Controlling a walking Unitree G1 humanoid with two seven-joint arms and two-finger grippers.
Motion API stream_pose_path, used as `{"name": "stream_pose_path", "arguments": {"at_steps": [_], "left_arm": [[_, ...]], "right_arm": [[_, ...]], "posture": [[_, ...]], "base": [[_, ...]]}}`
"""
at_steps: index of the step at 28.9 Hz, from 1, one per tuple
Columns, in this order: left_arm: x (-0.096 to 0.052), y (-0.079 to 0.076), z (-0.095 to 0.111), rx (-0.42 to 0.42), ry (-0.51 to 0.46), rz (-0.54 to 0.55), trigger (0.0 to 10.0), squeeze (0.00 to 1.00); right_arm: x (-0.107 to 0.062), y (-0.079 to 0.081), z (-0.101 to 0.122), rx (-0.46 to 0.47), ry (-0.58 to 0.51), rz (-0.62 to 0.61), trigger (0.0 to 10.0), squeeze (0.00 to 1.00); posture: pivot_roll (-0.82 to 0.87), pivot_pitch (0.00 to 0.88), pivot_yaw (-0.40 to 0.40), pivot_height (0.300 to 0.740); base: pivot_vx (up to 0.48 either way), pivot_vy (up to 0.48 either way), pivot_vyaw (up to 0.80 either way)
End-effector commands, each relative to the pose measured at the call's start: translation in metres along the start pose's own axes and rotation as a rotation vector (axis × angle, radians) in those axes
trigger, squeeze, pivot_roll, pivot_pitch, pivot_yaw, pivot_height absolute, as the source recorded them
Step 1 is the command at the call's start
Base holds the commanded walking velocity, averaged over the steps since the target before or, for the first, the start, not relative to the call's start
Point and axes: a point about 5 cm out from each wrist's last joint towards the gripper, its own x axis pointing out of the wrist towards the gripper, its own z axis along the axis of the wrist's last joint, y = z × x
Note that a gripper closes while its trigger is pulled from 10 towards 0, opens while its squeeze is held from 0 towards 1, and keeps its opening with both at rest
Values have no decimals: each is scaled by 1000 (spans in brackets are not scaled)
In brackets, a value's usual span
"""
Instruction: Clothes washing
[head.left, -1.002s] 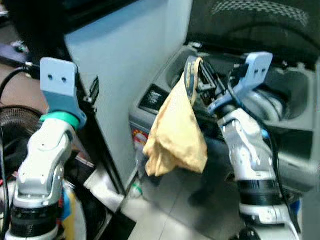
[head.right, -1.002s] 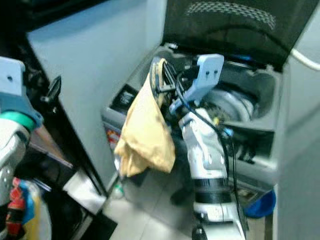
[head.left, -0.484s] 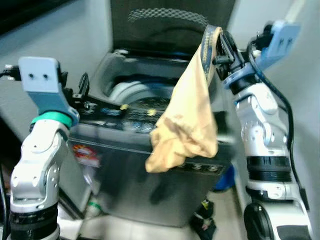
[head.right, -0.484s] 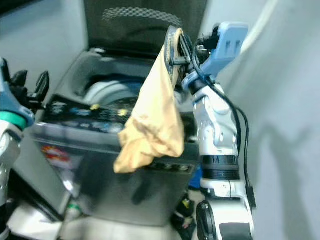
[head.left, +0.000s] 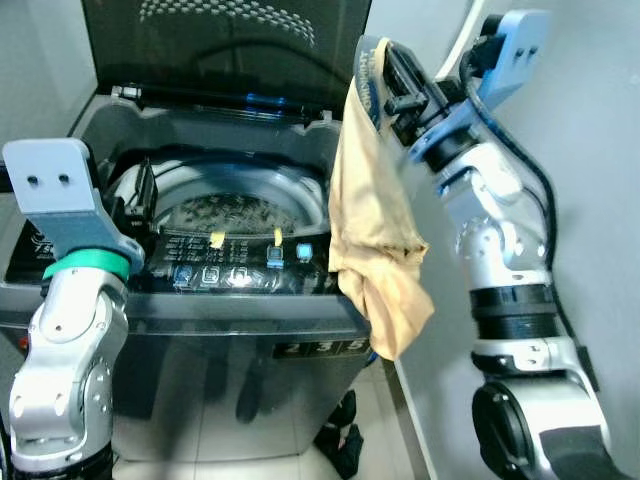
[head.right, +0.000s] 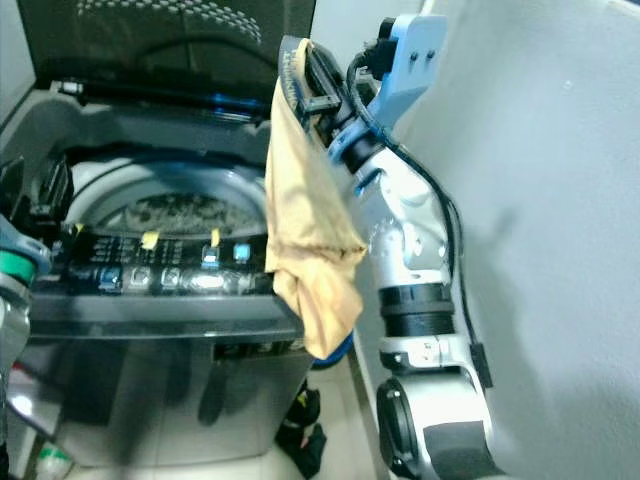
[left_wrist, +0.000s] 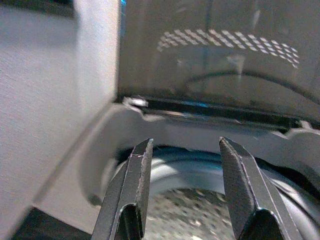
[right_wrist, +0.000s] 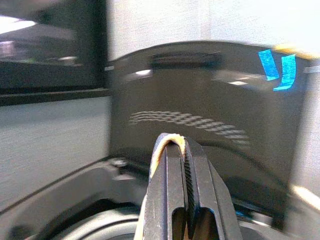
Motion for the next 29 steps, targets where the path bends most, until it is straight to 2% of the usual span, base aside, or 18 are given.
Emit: {"name": "stream_pose_path", "arguments": {"at_steps": [1, 4, 7, 8, 10, 12, 17, 22, 29], "left_arm": [[-3, 0, 1, 11, 5, 1, 10000, 0], [-2, 2, 5, 37, 6, -9, 10000, 0], [-1, 3, 6, 43, 3, -14, 10000, 0], [4, 4, 9, 34, -2, -14, 10000, 0], [4, 4, 9, 34, -2, -14, 10000, 0], [11, 3, 12, 34, 4, -40, 10000, 0], [23, 2, 16, 18, 19, -73, 10000, 0], [31, 3, 15, 14, 37, -64, 10000, 0], [30, 2, 16, 35, 33, -61, 10000, 0]], "right_arm": [[-1, -1, -8, 37, 33, -2, 10000, 0], [-3, 1, -22, 87, 67, -21, 10000, 0], [-5, 2, -27, 99, 79, -32, 10000, 0], [-10, 5, -34, 118, 92, -38, 10000, 0], [-10, 5, -34, 118, 92, -38, 10000, 0], [-17, 8, -41, 133, 109, -46, 10000, 0], [-29, 10, -51, 134, 135, -85, 10000, 0], [-36, 4, -55, 118, 145, -142, 10000, 0], [-34, 2, -47, 88, 147, -125, 10000, 0]], "posture": [[204, 0, -131, 740], [212, 0, -116, 740], [223, 0, -89, 740], [230, 0, -58, 740], [230, 0, -58, 740], [243, 0, 5, 740], [240, 0, 62, 740], [240, 0, 62, 740], [212, 0, 37, 740]], "base": [[0, 480, 0], [0, 160, 0], [0, 0, 0], [0, 0, 0], [0, 0, 0], [0, 0, 0], [0, 0, 0], [0, 0, 0], [0, 0, 0]]}}
